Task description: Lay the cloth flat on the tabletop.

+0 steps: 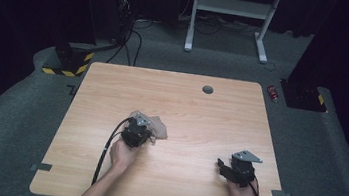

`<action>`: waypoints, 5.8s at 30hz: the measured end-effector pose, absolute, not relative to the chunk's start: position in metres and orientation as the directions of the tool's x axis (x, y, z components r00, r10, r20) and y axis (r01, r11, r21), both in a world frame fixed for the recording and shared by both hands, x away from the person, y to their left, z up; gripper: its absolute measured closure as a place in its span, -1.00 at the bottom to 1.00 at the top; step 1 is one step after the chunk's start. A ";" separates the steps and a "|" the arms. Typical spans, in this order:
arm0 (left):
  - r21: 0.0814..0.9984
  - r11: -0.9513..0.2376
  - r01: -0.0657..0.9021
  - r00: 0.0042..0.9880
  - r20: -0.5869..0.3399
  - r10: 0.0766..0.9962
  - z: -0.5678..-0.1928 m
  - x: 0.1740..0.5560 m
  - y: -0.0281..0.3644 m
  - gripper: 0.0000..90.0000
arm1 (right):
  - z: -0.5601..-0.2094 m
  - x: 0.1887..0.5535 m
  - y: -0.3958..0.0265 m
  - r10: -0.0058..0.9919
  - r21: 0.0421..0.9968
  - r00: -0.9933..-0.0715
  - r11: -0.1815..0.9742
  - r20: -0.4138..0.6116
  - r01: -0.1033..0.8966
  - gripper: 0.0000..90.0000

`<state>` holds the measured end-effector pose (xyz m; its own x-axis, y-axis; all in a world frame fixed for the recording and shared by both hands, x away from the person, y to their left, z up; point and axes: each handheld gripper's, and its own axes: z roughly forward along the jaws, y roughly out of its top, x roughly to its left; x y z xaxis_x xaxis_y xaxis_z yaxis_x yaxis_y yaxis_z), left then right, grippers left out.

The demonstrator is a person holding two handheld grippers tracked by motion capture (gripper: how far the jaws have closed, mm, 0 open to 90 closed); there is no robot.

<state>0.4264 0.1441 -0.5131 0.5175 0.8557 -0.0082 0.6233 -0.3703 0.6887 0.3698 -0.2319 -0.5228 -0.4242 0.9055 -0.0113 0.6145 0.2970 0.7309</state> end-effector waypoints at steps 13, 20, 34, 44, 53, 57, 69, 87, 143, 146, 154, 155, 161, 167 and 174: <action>0.736 -0.360 0.574 0.614 -0.095 0.783 -0.501 0.414 0.129 1.00 | -0.523 0.370 -0.232 0.906 0.731 -0.424 0.297 -0.011 0.615 -0.13; 0.739 -0.402 0.540 0.686 -0.110 0.719 -0.496 0.404 0.102 1.00 | -0.523 0.370 -0.232 0.906 0.731 -0.424 0.297 -0.011 0.614 -0.13; 0.740 -0.482 0.470 0.814 -0.151 0.561 -0.502 0.385 0.041 1.00 | -0.523 0.370 -0.232 0.905 0.731 -0.425 0.298 -0.012 0.614 -0.13; 0.733 -0.484 0.478 0.810 -0.154 0.566 -0.506 0.379 0.044 0.78 | -0.523 0.370 -0.232 0.906 0.731 -0.424 0.297 -0.012 0.614 -0.12; 0.765 -0.375 0.524 0.707 -0.146 0.692 -0.490 0.363 0.112 0.31 | -0.518 0.375 -0.217 0.884 0.730 -0.466 0.307 0.018 0.611 0.34; 0.751 -0.369 0.548 0.652 -0.107 0.750 -0.496 0.357 0.133 0.28 | -0.510 0.379 -0.192 0.834 0.745 -0.551 0.353 0.025 0.567 0.42; 0.730 -0.366 0.577 0.558 -0.024 0.830 -0.519 0.351 0.146 0.12 | -0.513 0.404 -0.150 0.793 0.711 -0.609 0.407 0.037 0.573 0.54; 0.759 -0.337 0.556 0.520 -0.001 0.854 -0.527 0.348 0.151 -0.14 | -0.511 0.385 -0.182 0.802 0.718 -0.597 0.403 0.021 0.567 0.99; 0.758 -0.342 0.556 0.520 0.005 0.854 -0.527 0.349 0.151 -0.18 | -0.508 0.407 -0.173 0.800 0.639 -0.600 0.476 -0.028 0.605 0.86; 0.758 -0.342 0.555 0.519 0.005 0.855 -0.527 0.349 0.151 -0.18 | -0.502 0.409 -0.174 0.801 0.670 -0.599 0.442 0.004 0.596 0.61; 0.758 -0.342 0.556 0.519 0.005 0.855 -0.527 0.349 0.151 -0.18 | -0.484 0.418 -0.144 0.755 0.727 -0.652 0.407 0.072 0.552 0.31; 0.758 -0.341 0.556 0.519 0.005 0.855 -0.527 0.349 0.151 -0.18 | -0.485 0.421 -0.133 0.741 0.715 -0.669 0.431 0.067 0.550 0.29; 0.758 -0.341 0.556 0.518 0.005 0.855 -0.527 0.349 0.151 -0.18 | -0.502 0.431 -0.110 0.702 0.637 -0.710 0.528 0.044 0.562 0.85; 0.758 -0.342 0.556 0.519 0.005 0.855 -0.527 0.349 0.151 -0.18 | -0.495 0.426 -0.116 0.703 0.666 -0.711 0.528 0.005 0.527 1.00; 0.758 -0.339 0.558 0.518 0.001 0.856 -0.527 0.348 0.151 -0.18 | -0.473 0.405 -0.156 0.744 0.753 -0.668 0.445 -0.011 0.484 0.99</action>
<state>0.3484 0.1508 -0.5268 0.5177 0.8555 0.0013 0.5577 -0.3387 0.7578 0.4054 -0.1557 -0.4732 -0.6681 0.7440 -0.0110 0.4837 0.4454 0.7534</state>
